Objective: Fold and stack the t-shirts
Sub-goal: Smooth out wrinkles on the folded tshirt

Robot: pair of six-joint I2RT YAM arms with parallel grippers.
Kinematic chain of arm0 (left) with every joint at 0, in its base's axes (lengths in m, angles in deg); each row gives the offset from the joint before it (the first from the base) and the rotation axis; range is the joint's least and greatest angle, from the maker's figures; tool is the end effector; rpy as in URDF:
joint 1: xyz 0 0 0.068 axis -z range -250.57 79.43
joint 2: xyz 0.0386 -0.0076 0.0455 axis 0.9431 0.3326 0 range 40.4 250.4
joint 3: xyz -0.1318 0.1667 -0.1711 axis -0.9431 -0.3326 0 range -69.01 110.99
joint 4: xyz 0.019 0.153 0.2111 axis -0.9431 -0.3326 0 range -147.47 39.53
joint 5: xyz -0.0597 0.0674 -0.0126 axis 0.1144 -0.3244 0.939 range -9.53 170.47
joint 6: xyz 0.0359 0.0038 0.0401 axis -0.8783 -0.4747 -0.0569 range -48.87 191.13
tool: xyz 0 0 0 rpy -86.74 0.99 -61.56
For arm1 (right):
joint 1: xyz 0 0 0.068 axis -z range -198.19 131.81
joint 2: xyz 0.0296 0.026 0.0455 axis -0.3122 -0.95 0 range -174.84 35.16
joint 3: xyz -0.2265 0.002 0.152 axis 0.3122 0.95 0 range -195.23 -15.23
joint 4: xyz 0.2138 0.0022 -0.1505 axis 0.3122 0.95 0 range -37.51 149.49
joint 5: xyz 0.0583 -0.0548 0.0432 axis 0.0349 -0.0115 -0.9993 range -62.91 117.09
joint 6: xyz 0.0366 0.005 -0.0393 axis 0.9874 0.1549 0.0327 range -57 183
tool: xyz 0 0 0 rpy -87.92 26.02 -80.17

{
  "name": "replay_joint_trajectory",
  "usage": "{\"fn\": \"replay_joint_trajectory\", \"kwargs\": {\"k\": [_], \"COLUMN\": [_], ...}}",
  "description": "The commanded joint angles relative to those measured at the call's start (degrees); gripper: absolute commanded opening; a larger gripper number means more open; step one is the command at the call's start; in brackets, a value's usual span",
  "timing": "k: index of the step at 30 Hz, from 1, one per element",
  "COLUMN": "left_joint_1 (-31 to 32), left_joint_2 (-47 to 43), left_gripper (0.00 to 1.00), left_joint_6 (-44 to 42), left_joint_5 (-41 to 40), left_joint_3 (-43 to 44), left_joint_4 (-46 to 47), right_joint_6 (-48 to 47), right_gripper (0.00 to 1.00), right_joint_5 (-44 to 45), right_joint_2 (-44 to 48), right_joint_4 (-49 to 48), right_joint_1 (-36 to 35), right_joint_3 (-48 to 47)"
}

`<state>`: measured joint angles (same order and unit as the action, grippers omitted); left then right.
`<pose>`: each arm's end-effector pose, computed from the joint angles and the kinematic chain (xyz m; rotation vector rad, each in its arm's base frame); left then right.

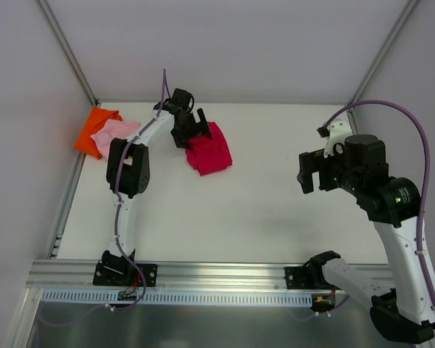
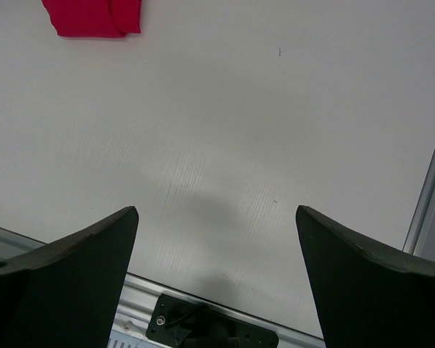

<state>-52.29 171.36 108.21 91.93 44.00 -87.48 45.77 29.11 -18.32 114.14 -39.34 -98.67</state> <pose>0.4792 -0.1659 0.2053 -0.3463 2.6012 -0.6179 0.1296 0.0489 0.4424 -0.6784 2.0122 0.0031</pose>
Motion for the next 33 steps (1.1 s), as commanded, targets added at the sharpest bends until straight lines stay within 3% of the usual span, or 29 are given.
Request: {"fn": "replay_joint_trajectory", "kwargs": {"k": [1, 11, 15, 24, 33], "left_joint_1": [-0.4, -0.3, -0.3, 0.0, 0.1], "left_joint_2": [-7.7, -19.7, -21.5, -10.4, -2.7], "left_gripper": [0.99, 0.99, 0.99, 0.99, 0.99], "left_joint_6": [-0.3, -1.6, -1.7, 1.1, 0.9], "left_joint_5": [-0.7, 4.4, 8.4, 23.7, 21.9], "left_joint_3": [1.7, -0.9, -4.7, -3.2, -1.8], "left_joint_4": [-0.8, 2.6, 9.3, 18.2, 15.7], "right_joint_6": [-0.7, -0.6, -0.6, -0.6, -0.8], "right_gripper": [0.96, 0.96, 0.96, 0.96, 0.96], "right_joint_5": [-1.4, -5.2, -5.9, -5.3, -4.0], "right_joint_2": [0.8, -0.3, -1.2, -1.6, -1.2], "right_joint_4": [-0.6, -2.1, -2.3, -1.6, 0.5], "right_joint_1": [-0.3, -0.3, -0.3, -0.4, -0.3], "right_joint_3": [0.7, 1.7, 1.3, 0.9, -0.3]}}
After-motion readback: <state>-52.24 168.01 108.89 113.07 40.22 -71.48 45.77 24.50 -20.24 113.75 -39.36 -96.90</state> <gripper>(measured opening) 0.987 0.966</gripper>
